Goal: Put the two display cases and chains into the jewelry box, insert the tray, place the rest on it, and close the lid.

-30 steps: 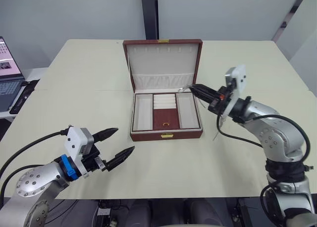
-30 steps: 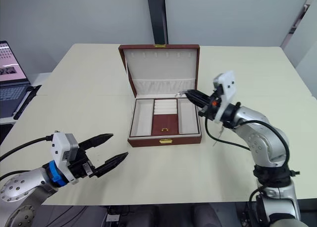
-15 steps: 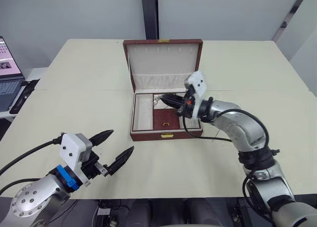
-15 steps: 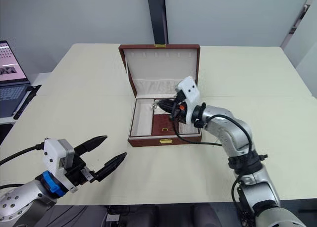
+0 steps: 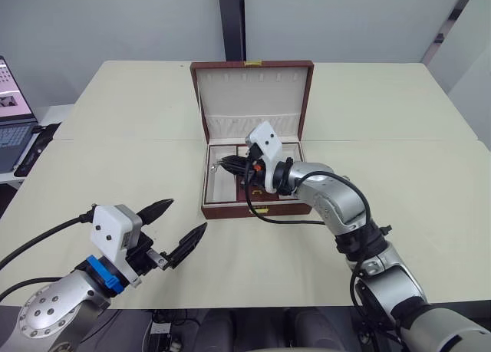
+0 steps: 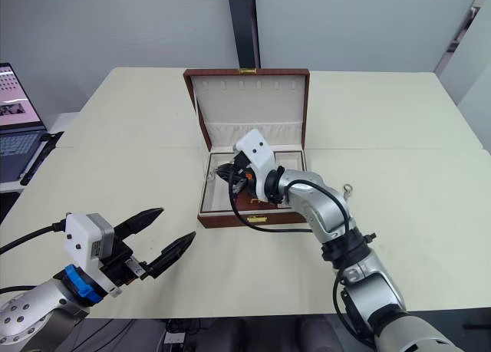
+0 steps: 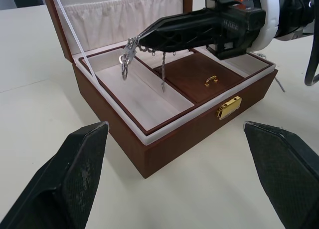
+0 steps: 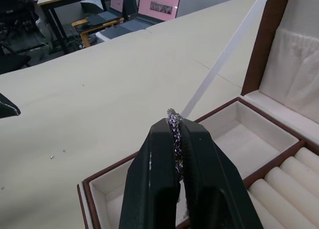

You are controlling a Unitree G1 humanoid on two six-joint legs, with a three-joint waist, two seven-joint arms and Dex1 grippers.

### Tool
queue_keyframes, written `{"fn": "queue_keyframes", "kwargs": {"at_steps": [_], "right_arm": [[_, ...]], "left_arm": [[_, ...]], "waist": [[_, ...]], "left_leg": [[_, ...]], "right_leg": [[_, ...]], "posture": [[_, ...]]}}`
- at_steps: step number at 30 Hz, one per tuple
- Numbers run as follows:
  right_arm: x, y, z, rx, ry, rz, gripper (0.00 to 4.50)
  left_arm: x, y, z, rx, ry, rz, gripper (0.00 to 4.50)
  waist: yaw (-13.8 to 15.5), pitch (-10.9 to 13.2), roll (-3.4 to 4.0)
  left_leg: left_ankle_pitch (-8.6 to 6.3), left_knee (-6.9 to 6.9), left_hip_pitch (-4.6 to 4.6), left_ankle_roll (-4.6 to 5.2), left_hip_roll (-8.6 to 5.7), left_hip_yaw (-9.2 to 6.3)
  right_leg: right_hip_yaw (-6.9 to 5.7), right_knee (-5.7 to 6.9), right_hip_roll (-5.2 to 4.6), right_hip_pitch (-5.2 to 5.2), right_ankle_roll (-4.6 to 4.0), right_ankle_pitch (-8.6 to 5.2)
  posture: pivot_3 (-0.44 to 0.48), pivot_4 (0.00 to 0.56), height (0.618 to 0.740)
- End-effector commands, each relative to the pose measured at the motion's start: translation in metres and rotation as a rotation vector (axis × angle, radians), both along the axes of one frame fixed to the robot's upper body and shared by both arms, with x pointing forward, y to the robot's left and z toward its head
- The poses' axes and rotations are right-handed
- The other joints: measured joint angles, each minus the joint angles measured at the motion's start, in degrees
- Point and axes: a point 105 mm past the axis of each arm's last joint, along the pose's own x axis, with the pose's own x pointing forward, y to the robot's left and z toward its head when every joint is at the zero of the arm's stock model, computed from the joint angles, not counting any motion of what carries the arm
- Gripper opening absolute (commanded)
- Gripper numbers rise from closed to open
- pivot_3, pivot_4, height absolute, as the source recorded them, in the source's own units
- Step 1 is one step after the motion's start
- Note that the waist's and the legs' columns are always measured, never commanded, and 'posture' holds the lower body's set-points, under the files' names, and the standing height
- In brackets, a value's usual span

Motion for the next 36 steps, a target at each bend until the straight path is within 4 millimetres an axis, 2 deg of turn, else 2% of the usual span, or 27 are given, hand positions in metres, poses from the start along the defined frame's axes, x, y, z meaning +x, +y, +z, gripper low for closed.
{"fn": "queue_keyframes", "kwargs": {"at_steps": [1, 5, 11, 13, 20, 24, 26, 27, 31, 36], "right_arm": [[-0.003, 0.004, 0.007, 0.014, -0.046, 0.013, 0.0], [-0.003, 0.003, -0.003, -0.006, -0.036, 0.006, 0.0], [-0.002, 0.002, -0.005, -0.004, -0.027, 0.0, 0.0], [-0.002, 0.001, -0.002, 0.008, -0.026, -0.004, 0.68], [0.001, -0.004, 0.01, 0.043, -0.048, -0.014, 2.51], [-0.001, -0.009, 0.018, 0.074, -0.067, -0.006, 3.7], [-0.004, -0.013, 0.022, 0.086, -0.081, 0.013, 4.45], [-0.005, -0.015, 0.022, 0.086, -0.086, 0.02, 4.49], [-0.006, -0.052, 0.026, 0.076, -0.134, 0.032, 4.49], [0.005, -0.125, 0.013, -0.025, -0.164, -0.053, 4.49]], "left_arm": [[-0.004, -0.006, 0.009, 0.008, -0.038, -0.022, 4.5], [-0.004, -0.006, 0.009, 0.009, -0.037, -0.024, 4.5], [-0.004, -0.006, 0.009, 0.007, -0.031, -0.028, 4.5], [-0.003, -0.006, 0.009, 0.008, -0.031, -0.031, 4.5], [-0.001, -0.006, 0.008, 0.008, -0.031, -0.04, 4.5], [0.001, -0.005, 0.008, 0.005, -0.027, -0.047, 4.5], [0.002, -0.004, 0.007, 0.0, -0.019, -0.053, 4.5], [0.002, -0.004, 0.007, -0.003, -0.015, -0.055, 4.5], [0.012, 0.002, 0.009, -0.002, 0.01, -0.073, 4.5], [0.025, 0.007, 0.013, 0.012, 0.019, -0.117, 4.5]], "waist": [[0.0, 0.0, 0.0], [-0.02, 0.0, 0.0], [-0.12, 0.0, 0.0], [-0.19, 0.01, 0.01], [-0.27, 0.01, 0.01], [-0.28, 0.01, 0.02], [-0.27, 0.01, 0.02], [-0.27, 0.01, 0.02], [0.11, 0.02, 0.02], [0.47, 0.09, 0.0]], "left_leg": [[0.0, 0.0, 0.0, 0.0, 0.0, 0.0], [0.0, 0.0, 0.0, 0.0, 0.0, 0.0], [0.0, 0.0, 0.0, 0.0, 0.0, 0.01], [0.0, -0.01, 0.0, 0.0, 0.01, 0.0], [0.0, -0.01, 0.0, 0.0, 0.0, 0.0], [0.0, -0.02, 0.0, 0.0, 0.0, 0.0], [0.0, -0.02, 0.0, 0.0, 0.0, 0.0], [0.0, -0.02, -0.01, 0.0, 0.0, -0.01], [0.0, -0.01, 0.0, 0.0, -0.03, -0.08], [0.0, -0.01, -0.03, 0.01, -0.1, -0.09]], "right_leg": [[0.0, 0.0, 0.0, 0.0, 0.0, 0.0], [0.0, 0.0, 0.0, 0.0, 0.0, 0.0], [0.0, 0.0, 0.0, -0.01, 0.0, 0.0], [0.0, 0.0, 0.0, -0.01, 0.0, 0.0], [0.0, 0.0, 0.0, 0.0, 0.0, 0.0], [0.0, 0.0, 0.0, -0.01, 0.0, 0.0], [0.0, 0.0, 0.0, -0.01, 0.0, 0.0], [0.0, -0.01, 0.0, -0.01, 0.0, 0.0], [-0.04, -0.08, -0.01, 0.06, 0.0, 0.0], [-0.08, -0.19, -0.03, 0.13, 0.0, 0.0]], "posture": [[0.0, 0.15, 0.74], [0.0, 0.15, 0.74], [0.0, 0.15, 0.74], [0.0, 0.15, 0.74], [0.0, 0.15, 0.74], [0.0, 0.15, 0.74], [0.0, 0.15, 0.74], [0.0, 0.15, 0.74], [0.0, 0.15, 0.74], [0.0, 0.15, 0.74]]}}
